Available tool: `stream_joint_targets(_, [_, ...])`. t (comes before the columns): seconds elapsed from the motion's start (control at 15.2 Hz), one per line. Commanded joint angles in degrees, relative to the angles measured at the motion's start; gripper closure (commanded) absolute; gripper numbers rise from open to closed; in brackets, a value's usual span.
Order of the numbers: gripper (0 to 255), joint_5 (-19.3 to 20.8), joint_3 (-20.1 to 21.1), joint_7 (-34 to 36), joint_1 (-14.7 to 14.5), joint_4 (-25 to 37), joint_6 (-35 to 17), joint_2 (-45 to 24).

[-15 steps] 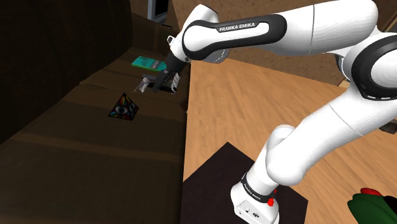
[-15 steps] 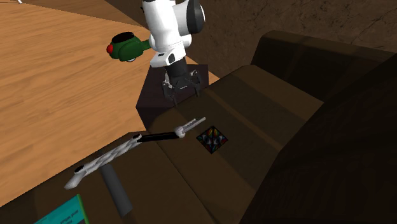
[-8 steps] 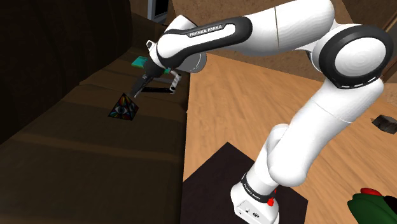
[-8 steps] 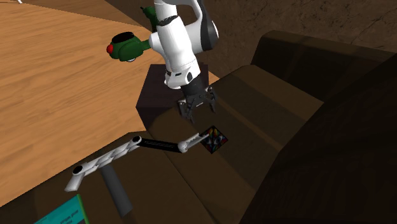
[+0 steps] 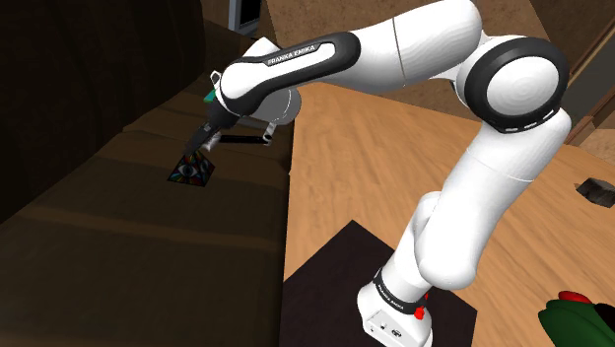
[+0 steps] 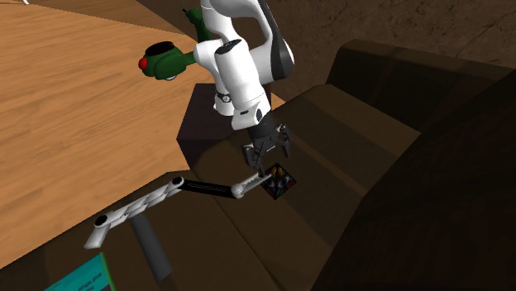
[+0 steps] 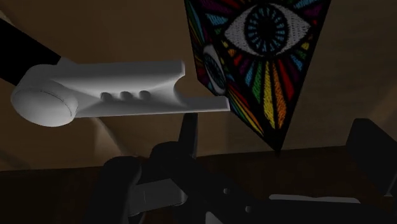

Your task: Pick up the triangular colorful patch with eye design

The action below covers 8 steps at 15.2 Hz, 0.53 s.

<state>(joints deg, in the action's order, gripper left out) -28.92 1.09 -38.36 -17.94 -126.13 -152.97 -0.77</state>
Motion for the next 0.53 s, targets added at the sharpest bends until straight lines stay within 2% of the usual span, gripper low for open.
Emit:
stream_joint_targets(0.0, [0,-1.2,0.1,-1.2,-0.1,-0.4,-1.3,-1.0])
stream_joint_targets(0.2, [0,-2.2,0.2,-2.2,-0.1,-0.7,-2.3,-1.7])
stream_joint_targets(0.26, [255,-2.1,0.2,-2.1,-0.1,-0.7,-2.3,-1.6])
stream_joint_targets(0.46, [255,-2.0,0.2,-2.0,-0.1,-0.8,-2.2,-1.5])
